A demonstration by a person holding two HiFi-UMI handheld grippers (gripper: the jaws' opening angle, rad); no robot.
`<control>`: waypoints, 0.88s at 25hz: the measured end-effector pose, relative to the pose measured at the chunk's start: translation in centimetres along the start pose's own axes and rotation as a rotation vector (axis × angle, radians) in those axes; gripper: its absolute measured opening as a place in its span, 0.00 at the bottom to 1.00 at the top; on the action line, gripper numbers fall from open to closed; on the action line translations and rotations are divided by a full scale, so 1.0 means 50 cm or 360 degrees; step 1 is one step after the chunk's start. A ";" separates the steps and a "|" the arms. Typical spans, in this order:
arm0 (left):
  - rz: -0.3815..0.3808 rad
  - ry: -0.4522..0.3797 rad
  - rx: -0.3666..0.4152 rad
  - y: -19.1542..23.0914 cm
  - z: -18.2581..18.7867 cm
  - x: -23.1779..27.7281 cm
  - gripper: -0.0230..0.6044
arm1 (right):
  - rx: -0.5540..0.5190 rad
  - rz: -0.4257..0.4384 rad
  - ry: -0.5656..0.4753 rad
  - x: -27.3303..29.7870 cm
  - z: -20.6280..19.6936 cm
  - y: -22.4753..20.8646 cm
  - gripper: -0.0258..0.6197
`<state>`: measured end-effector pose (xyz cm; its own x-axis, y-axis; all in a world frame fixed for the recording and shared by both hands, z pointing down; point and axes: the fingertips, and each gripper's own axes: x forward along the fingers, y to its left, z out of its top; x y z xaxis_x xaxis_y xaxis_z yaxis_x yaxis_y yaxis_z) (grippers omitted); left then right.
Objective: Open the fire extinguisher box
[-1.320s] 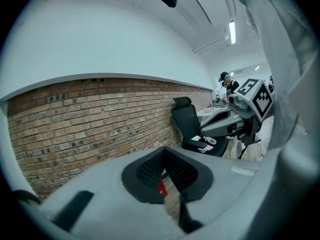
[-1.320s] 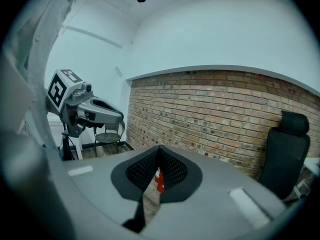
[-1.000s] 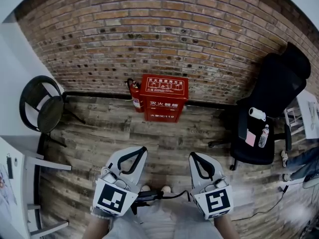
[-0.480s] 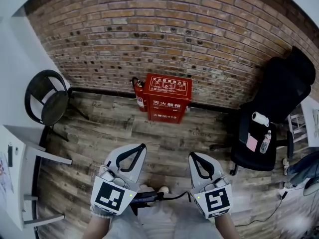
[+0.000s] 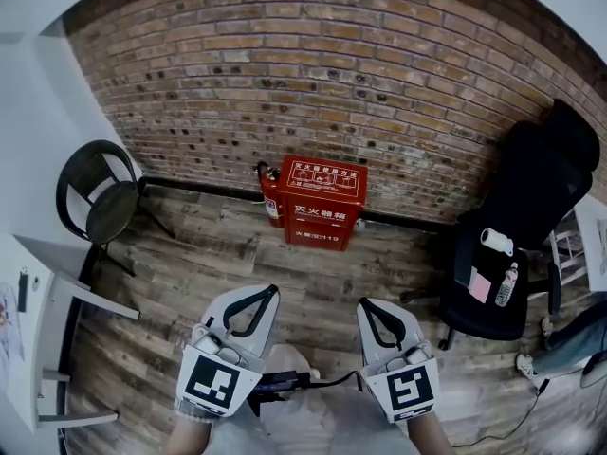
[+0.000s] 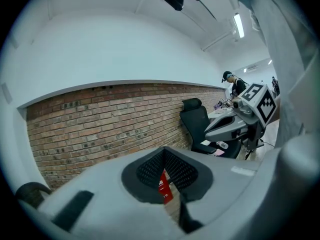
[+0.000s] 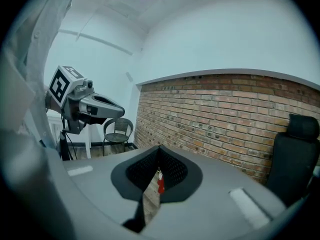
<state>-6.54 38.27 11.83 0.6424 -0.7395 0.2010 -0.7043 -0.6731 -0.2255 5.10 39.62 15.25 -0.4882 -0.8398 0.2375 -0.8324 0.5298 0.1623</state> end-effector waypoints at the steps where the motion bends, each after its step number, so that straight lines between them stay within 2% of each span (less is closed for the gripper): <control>1: 0.0003 0.0000 -0.0003 0.000 0.001 0.002 0.03 | 0.0001 -0.0003 -0.0001 -0.001 0.000 -0.003 0.05; 12: -0.0028 -0.0010 0.0024 0.009 0.007 0.060 0.03 | 0.0013 -0.0084 0.0028 -0.002 -0.019 -0.057 0.05; 22: -0.0083 -0.0014 0.0022 0.086 -0.004 0.159 0.03 | 0.0015 -0.0133 0.0057 0.092 -0.015 -0.119 0.05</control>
<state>-4.53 29.48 12.64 0.6809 -0.7033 0.2044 -0.6655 -0.7106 -0.2283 8.00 32.72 16.07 -0.4073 -0.8762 0.2578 -0.8724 0.4567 0.1739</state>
